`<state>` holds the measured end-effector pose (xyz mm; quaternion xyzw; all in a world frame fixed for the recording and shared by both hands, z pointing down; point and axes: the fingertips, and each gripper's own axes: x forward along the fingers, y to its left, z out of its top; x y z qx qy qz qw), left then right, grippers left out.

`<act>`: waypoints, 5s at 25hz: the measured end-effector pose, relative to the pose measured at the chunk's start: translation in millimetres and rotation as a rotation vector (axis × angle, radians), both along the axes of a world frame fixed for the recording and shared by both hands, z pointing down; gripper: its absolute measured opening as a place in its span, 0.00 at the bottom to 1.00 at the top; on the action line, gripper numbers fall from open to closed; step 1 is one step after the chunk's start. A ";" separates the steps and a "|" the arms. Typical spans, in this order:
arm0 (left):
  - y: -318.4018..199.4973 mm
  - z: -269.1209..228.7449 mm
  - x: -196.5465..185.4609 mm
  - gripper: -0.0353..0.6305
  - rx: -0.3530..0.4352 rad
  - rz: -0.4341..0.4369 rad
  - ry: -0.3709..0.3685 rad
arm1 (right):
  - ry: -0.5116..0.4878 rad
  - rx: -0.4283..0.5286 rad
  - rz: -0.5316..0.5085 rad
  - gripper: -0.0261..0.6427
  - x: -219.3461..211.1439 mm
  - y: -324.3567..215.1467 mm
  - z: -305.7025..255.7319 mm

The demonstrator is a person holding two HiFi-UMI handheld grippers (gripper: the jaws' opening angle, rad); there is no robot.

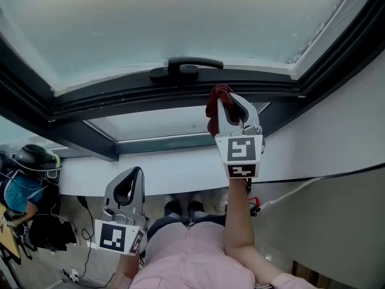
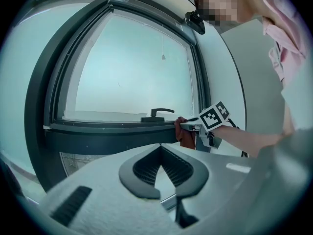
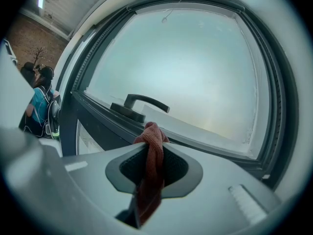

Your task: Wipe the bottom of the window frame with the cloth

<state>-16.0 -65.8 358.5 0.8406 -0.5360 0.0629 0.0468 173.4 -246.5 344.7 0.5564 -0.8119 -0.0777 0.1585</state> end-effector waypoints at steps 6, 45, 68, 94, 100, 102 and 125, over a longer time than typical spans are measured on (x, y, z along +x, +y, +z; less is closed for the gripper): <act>1.0 -1.9 6.5 0.05 0.008 -0.014 -0.008 | -0.036 0.006 0.036 0.13 26.0 -3.7 0.2; -16.6 4.9 73.4 0.05 0.026 -0.027 0.005 | -0.072 0.006 0.103 0.14 130.5 -15.9 5.1; -14.0 1.1 65.5 0.05 0.033 -0.040 -0.003 | -0.048 -0.010 0.270 0.14 183.8 -21.9 11.5; -16.0 -6.4 43.4 0.05 0.049 -0.051 0.007 | -0.359 -0.100 0.216 0.14 176.2 -13.0 36.5; -9.1 -11.6 21.7 0.05 0.057 -0.043 0.009 | -0.367 -0.126 -0.080 0.13 32.4 4.1 34.8; -5.7 -14.0 7.8 0.05 0.061 -0.058 0.006 | -0.359 -0.130 -0.156 0.13 -9.9 8.9 32.7; 4.5 -18.1 -90.6 0.05 0.059 -0.143 -0.011 | -0.214 -0.089 -0.196 0.13 -106.5 -3.4 46.9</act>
